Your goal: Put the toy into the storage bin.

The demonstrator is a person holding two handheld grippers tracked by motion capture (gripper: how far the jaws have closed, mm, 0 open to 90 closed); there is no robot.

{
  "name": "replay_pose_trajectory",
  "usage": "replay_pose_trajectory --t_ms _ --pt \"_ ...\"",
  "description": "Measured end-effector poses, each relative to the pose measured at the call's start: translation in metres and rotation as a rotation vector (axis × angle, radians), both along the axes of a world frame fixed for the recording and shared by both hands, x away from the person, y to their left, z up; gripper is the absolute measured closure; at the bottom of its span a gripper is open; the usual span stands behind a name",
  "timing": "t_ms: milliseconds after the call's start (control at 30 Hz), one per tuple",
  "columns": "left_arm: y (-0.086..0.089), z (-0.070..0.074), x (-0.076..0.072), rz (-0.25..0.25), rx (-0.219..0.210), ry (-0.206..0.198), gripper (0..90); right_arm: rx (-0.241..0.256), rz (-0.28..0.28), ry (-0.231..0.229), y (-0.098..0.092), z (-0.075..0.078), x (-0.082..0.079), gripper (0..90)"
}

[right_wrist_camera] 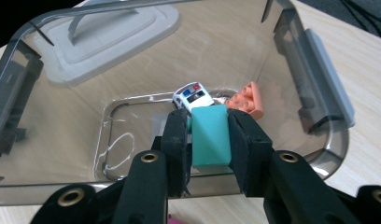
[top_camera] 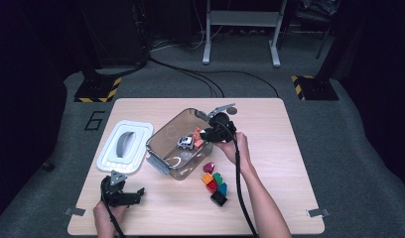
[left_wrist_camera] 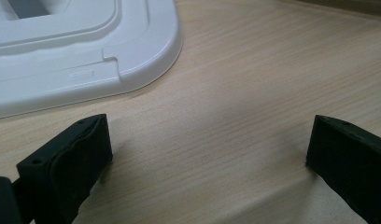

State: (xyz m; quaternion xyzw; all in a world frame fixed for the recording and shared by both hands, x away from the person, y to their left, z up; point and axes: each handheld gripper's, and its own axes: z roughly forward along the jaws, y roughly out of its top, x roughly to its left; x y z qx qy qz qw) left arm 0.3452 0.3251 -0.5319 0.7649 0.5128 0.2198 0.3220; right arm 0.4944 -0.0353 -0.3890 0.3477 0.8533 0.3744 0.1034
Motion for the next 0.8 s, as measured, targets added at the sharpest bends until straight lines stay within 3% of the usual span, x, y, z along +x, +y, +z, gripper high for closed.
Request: replay_pose_trajectory --t_ms 133,533,800 --pt "0.000 0.000 0.000 -0.003 0.001 0.003 0.0 0.003 -0.007 0.007 -0.001 0.000 -0.003 59.4" --pt "0.000 0.000 0.000 -0.002 0.001 0.000 0.0 0.062 -0.051 -0.044 -0.019 0.010 -0.024 27.0" --pt "0.000 0.000 0.000 -0.002 0.001 0.000 0.0 0.065 -0.071 -0.045 -0.040 -0.002 -0.042 17.4"
